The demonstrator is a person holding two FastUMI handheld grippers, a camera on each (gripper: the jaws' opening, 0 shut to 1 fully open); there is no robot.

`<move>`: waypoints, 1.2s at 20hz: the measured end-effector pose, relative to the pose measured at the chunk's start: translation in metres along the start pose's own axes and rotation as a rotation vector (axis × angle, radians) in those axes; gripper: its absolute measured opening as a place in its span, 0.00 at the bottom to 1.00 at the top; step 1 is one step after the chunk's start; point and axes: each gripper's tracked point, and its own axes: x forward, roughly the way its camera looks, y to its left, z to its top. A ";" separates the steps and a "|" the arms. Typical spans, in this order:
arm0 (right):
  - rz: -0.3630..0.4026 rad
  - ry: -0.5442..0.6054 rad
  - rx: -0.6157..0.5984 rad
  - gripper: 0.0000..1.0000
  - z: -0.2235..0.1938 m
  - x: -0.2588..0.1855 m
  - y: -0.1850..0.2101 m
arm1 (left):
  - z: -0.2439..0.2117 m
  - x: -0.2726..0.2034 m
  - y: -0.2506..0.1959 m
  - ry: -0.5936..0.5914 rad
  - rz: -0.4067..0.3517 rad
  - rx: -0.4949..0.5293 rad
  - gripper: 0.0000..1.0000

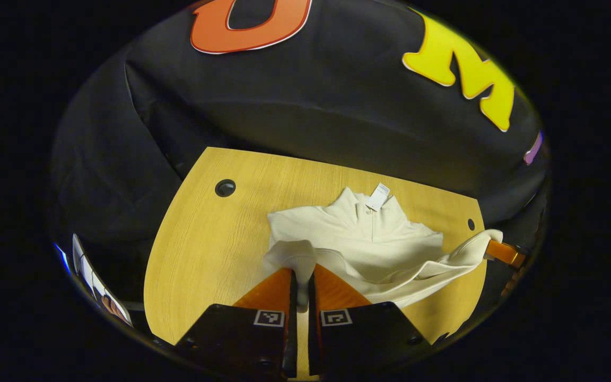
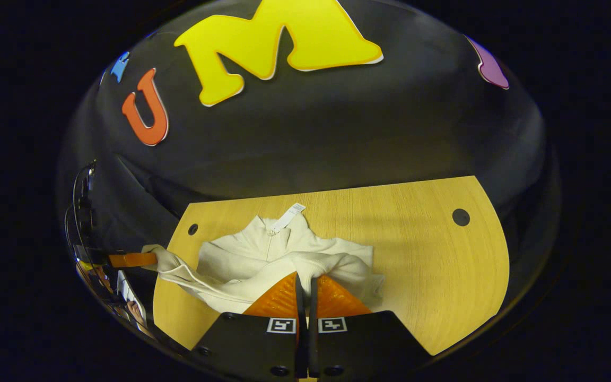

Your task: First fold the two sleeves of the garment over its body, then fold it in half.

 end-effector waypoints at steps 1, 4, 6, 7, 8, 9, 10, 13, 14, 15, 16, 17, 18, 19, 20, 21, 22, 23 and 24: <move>-0.007 0.012 0.019 0.00 0.003 0.018 -0.005 | 0.003 0.021 0.001 0.008 0.011 -0.005 0.11; -0.038 0.049 0.054 0.00 -0.002 0.070 -0.018 | -0.006 0.085 -0.003 0.035 0.021 0.001 0.11; -0.067 0.077 0.098 0.00 -0.010 0.101 -0.032 | -0.031 0.100 -0.008 0.045 0.014 0.020 0.11; -0.079 0.088 0.121 0.00 -0.012 0.114 -0.039 | -0.040 0.101 -0.010 0.054 0.015 0.031 0.11; -0.096 0.100 0.154 0.00 -0.018 0.126 -0.047 | -0.042 0.109 -0.013 0.060 0.014 0.050 0.11; -0.105 0.105 0.184 0.00 -0.021 0.135 -0.052 | -0.040 0.117 -0.013 0.058 0.019 0.079 0.11; -0.119 0.106 0.209 0.00 -0.023 0.135 -0.056 | -0.035 0.128 -0.015 0.055 0.021 0.113 0.11; -0.158 0.096 0.232 0.00 -0.025 0.124 -0.063 | -0.013 0.135 -0.009 0.010 0.019 0.192 0.12; -0.170 0.096 0.222 0.00 -0.032 0.125 -0.059 | -0.008 0.136 -0.005 -0.003 0.014 0.198 0.12; -0.177 0.091 0.210 0.01 -0.037 0.126 -0.055 | -0.007 0.138 -0.004 -0.005 0.001 0.198 0.13; -0.179 0.082 0.204 0.01 -0.039 0.131 -0.052 | -0.008 0.139 -0.004 -0.005 -0.002 0.191 0.19; -0.177 0.077 0.197 0.05 -0.039 0.132 -0.049 | -0.013 0.142 -0.011 -0.001 -0.010 0.178 0.22; -0.170 0.064 0.184 0.03 -0.035 0.132 -0.049 | -0.015 0.141 -0.013 0.008 -0.021 0.166 0.30; -0.170 0.043 0.169 0.12 -0.032 0.132 -0.049 | -0.018 0.142 -0.014 0.006 -0.025 0.148 0.42; -0.161 0.019 0.161 0.35 -0.024 0.127 -0.045 | -0.018 0.144 -0.015 -0.001 -0.030 0.130 0.60; -0.165 -0.003 0.149 0.58 -0.020 0.125 -0.043 | -0.019 0.144 -0.018 -0.006 -0.040 0.114 0.72; -0.174 -0.022 0.132 0.81 -0.015 0.124 -0.043 | -0.019 0.144 -0.022 -0.014 -0.057 0.102 0.76; -0.190 -0.027 0.111 0.89 -0.013 0.119 -0.043 | -0.018 0.140 -0.023 -0.024 -0.061 0.095 0.83; -0.203 -0.039 0.099 0.89 -0.010 0.115 -0.042 | -0.016 0.136 -0.023 -0.034 -0.058 0.095 1.00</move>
